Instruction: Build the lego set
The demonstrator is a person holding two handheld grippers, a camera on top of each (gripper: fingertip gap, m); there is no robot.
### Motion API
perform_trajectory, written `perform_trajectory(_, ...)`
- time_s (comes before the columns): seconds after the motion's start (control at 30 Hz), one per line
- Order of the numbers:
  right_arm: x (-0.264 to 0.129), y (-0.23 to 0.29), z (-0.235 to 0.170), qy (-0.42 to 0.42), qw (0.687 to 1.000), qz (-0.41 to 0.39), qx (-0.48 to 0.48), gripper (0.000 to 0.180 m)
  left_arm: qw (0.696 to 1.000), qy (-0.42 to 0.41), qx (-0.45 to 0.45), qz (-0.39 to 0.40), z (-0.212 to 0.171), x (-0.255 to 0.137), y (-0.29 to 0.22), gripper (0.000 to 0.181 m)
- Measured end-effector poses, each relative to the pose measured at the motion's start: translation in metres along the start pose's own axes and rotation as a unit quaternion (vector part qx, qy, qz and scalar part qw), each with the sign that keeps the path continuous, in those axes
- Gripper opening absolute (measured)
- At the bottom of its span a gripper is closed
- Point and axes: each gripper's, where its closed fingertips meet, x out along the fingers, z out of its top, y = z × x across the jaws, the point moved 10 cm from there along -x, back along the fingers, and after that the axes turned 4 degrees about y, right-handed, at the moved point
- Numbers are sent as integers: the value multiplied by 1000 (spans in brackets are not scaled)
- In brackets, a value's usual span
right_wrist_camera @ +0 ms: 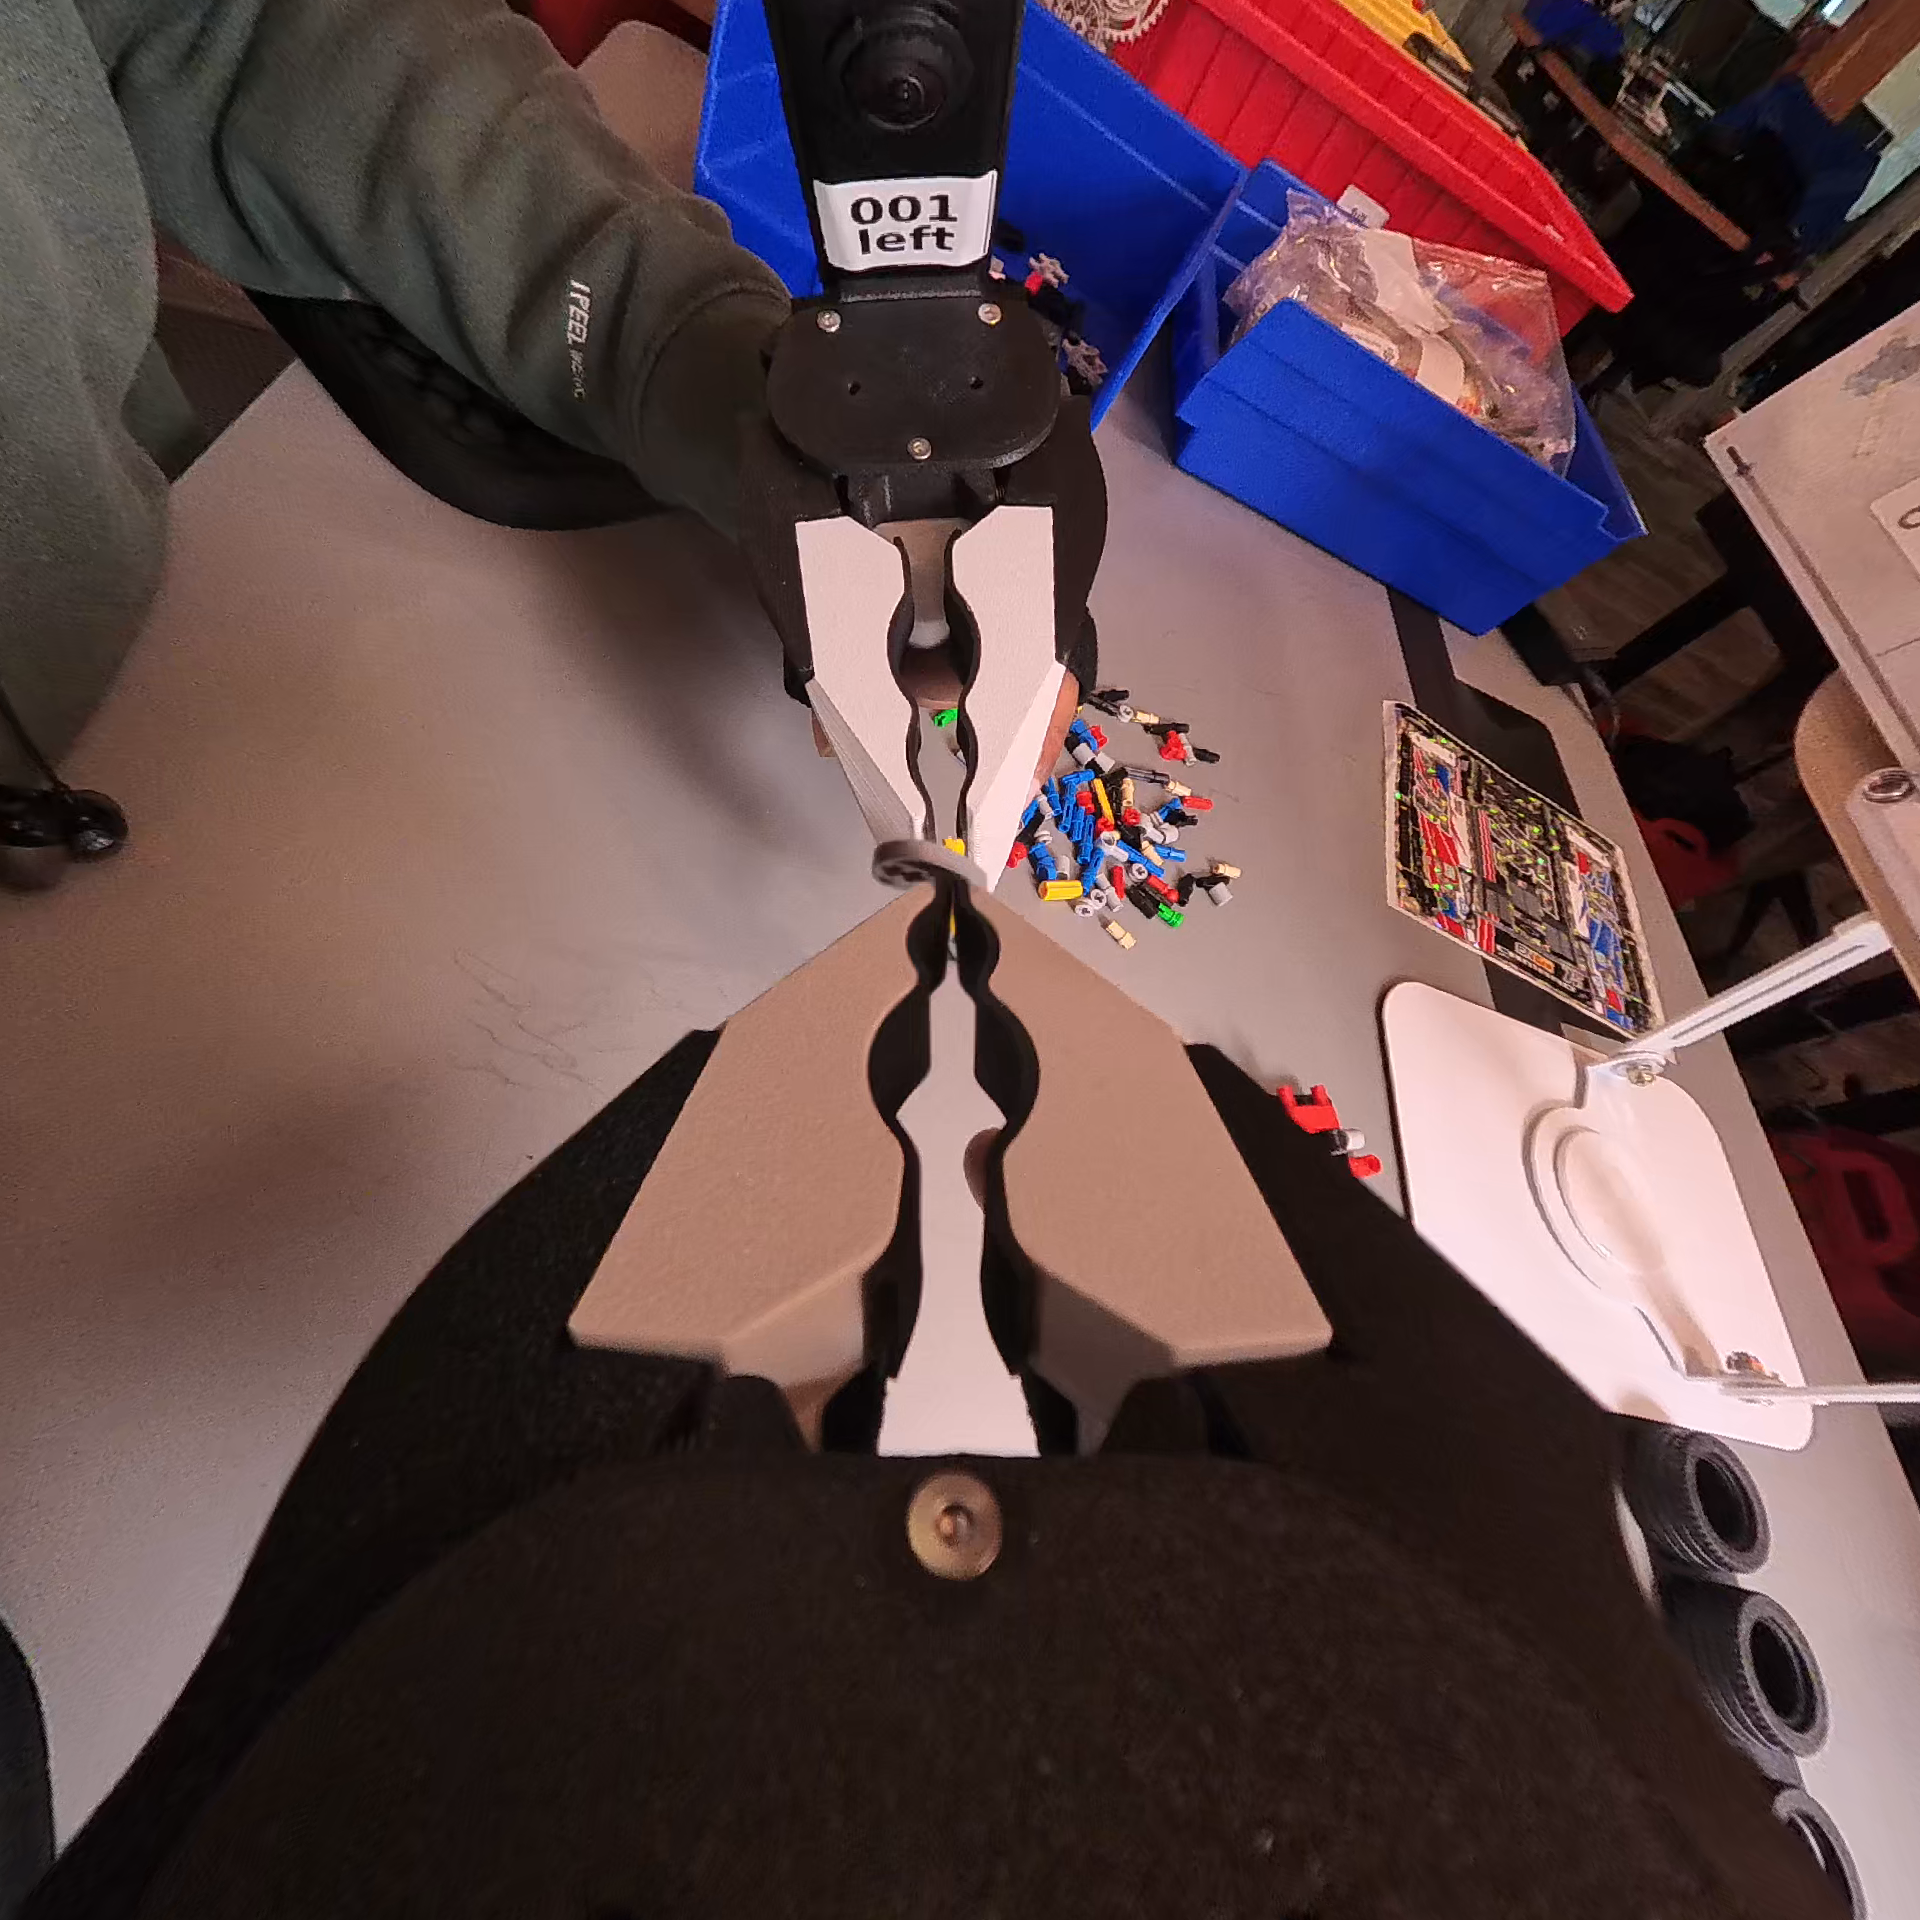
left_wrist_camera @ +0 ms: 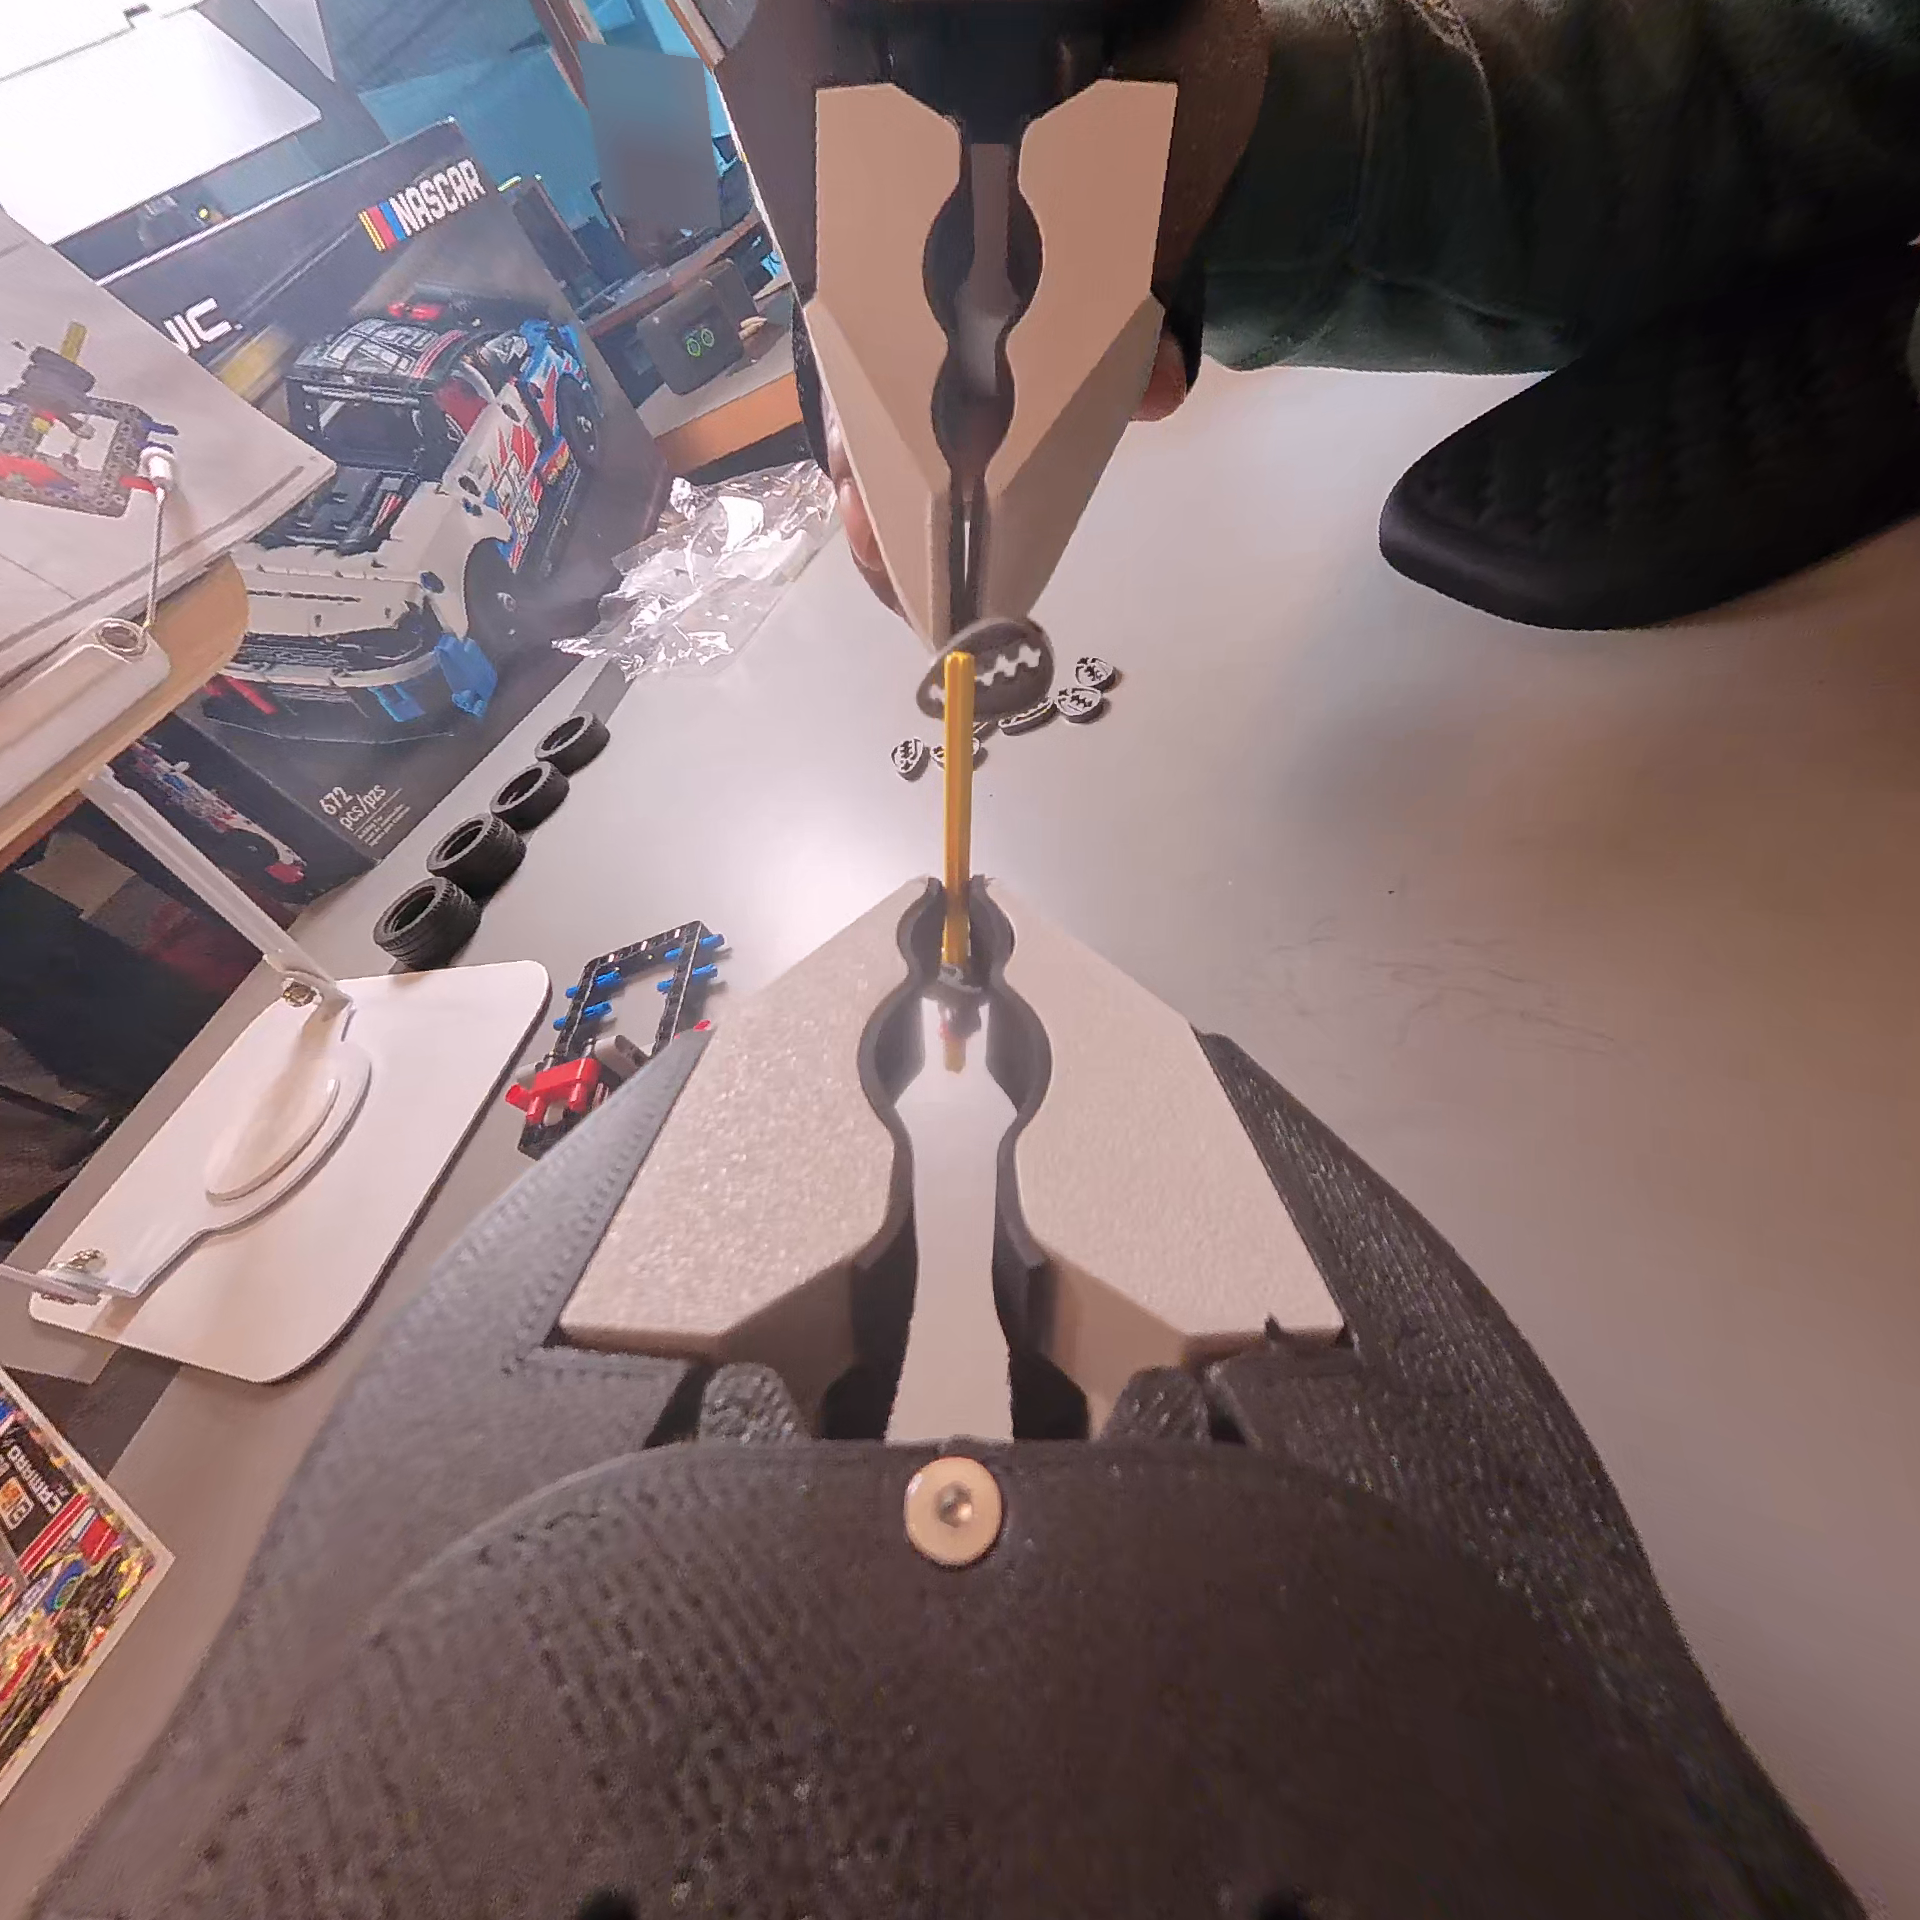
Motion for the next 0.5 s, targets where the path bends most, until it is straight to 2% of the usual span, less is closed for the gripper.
perform_trajectory(0.27,1,-1,-5,12,1000,9,4,0,1000,12,-1,1,-3,1,1,3)
perform_trajectory(0.5,-5,0,-15,59,997,50,12,5,1000,22,-6,19,-5,-1,6,3)
